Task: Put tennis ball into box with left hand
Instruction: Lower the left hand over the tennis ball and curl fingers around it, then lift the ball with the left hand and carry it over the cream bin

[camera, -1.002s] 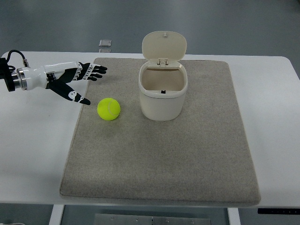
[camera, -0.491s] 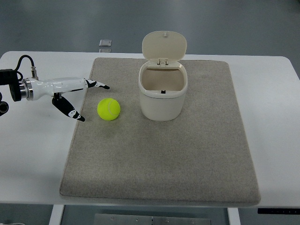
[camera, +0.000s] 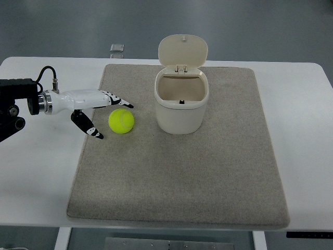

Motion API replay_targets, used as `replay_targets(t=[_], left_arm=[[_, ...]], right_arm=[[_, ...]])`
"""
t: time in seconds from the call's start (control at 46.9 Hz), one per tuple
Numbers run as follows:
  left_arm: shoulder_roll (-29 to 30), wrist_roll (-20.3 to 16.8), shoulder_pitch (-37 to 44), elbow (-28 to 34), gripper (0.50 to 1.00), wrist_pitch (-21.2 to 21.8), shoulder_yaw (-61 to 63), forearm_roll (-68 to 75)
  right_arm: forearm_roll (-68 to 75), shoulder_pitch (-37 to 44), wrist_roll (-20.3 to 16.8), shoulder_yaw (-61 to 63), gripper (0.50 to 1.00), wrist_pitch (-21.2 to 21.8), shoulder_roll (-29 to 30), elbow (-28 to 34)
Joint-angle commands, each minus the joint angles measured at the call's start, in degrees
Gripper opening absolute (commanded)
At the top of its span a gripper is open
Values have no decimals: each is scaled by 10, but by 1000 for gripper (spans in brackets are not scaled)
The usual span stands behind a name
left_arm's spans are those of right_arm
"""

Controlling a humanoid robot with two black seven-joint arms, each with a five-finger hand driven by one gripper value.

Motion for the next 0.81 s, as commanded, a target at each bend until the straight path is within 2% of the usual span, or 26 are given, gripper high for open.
replay_targets(t=[0.0,0.043,0.256,0.341,0.533,0.661,0.789], left_arm=[[-6,0,1,0,891,3,0,2],[-6,0,1,0,857,3,0,2],[-6,1,0,1,814,3,0,7],[-6,1,-2,4,767,3,3,11],[-5,1,-3,6,600,4,4,11],[-4,1,-9,5,508,4,4,11],[5,-3,-17,-2,500,8,4,10]], right_arm=[[0,0,0,0,901,0,0,0],[0,0,0,0,901,0,0,0],[0,0,0,0,901,0,0,0],[0,0,0,0,901,0,0,0],[0,0,0,0,901,0,0,0],[0,0,0,0,901,0,0,0],[0,0,0,0,901,0,0,0]])
